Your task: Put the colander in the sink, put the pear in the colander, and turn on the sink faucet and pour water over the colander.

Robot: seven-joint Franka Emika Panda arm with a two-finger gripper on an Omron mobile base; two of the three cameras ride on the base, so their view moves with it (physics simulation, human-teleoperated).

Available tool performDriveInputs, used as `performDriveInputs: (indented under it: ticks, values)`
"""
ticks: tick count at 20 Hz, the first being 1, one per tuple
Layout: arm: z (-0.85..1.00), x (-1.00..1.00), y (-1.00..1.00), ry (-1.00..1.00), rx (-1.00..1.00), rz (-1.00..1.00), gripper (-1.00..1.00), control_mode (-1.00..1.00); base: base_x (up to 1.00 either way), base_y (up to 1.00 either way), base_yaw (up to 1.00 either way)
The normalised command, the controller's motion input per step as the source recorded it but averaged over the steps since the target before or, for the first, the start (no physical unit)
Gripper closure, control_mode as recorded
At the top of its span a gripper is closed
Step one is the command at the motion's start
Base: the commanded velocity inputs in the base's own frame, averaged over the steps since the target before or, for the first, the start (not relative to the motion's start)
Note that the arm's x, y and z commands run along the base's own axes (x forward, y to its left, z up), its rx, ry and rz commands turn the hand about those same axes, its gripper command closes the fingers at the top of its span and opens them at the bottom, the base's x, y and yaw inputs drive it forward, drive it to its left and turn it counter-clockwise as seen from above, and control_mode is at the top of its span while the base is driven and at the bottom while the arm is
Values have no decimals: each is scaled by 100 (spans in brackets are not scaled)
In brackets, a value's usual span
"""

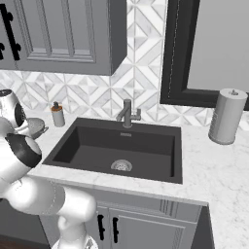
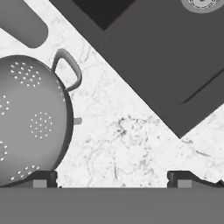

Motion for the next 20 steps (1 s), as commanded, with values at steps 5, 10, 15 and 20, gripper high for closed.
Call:
performDriveInputs:
  ticks: [5,10,15,20]
  values:
    - [-21,22,0,1,0,0,-100,-100,0,0,0]
    - [-19,26,6,6,2,0,-100,-100,0,0,0]
    - [-11,33,15,10,0,0,-100,-100,0,0,0]
    - [-13,28,22,8,0,0,-100,-100,0,0,0]
